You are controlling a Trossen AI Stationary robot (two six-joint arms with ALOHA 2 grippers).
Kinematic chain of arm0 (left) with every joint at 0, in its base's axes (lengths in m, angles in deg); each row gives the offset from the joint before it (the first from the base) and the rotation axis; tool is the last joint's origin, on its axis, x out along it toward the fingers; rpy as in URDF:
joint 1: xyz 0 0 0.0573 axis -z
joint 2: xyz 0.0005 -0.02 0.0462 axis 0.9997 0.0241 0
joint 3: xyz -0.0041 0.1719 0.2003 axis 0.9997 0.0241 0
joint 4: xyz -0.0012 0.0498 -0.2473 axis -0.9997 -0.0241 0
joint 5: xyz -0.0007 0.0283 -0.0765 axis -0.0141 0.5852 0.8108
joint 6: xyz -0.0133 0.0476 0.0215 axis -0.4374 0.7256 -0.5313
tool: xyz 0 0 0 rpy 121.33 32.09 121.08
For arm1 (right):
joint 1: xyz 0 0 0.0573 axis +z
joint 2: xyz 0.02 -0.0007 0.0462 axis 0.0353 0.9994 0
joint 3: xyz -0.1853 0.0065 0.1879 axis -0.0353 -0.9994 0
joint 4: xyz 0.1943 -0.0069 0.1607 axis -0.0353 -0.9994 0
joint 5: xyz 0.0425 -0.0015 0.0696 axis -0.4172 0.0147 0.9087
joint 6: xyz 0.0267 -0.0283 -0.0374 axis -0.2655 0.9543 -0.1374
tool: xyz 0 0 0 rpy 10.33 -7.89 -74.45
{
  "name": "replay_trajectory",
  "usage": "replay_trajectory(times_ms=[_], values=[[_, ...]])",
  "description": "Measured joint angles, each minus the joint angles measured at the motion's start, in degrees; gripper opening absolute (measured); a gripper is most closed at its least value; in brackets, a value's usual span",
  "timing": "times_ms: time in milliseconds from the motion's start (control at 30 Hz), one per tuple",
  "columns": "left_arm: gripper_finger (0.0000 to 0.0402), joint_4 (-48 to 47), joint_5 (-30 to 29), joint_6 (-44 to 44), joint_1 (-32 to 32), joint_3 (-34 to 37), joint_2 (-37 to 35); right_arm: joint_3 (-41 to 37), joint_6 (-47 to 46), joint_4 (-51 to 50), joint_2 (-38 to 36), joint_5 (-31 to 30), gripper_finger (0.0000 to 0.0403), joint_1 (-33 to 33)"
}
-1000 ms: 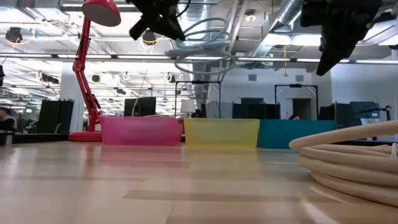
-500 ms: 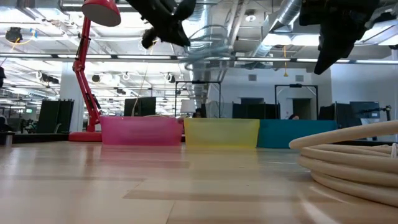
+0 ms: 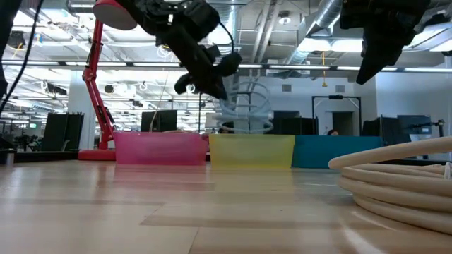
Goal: Pick & Place USB Port
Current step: Put the bottom blue charger cable into the yellow bin, then put the right brown charger cable into the red bin
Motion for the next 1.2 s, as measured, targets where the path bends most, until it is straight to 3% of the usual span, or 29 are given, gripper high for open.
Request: replay_trajectory(times_ms=[567, 1000, 1200], values=[[0.0016, 2.64, -0.02, -0.47, 0.02, 0.02, 8.28, 0.0, 0.0, 0.0, 0.0, -0.04, 0.0001, 0.0], [0.0101, 4.14, 0.21, 0.1, 0.02, 0.0, 8.19, 0.0, 0.02, -0.13, 0.0, -0.13, 0.0001, 0.0], [0.0119, 4.25, 5.78, -0.35, 0.14, 0.0, 7.39, 0.0, 0.04, -0.14, -0.01, -0.13, 0.0001, 0.0]])
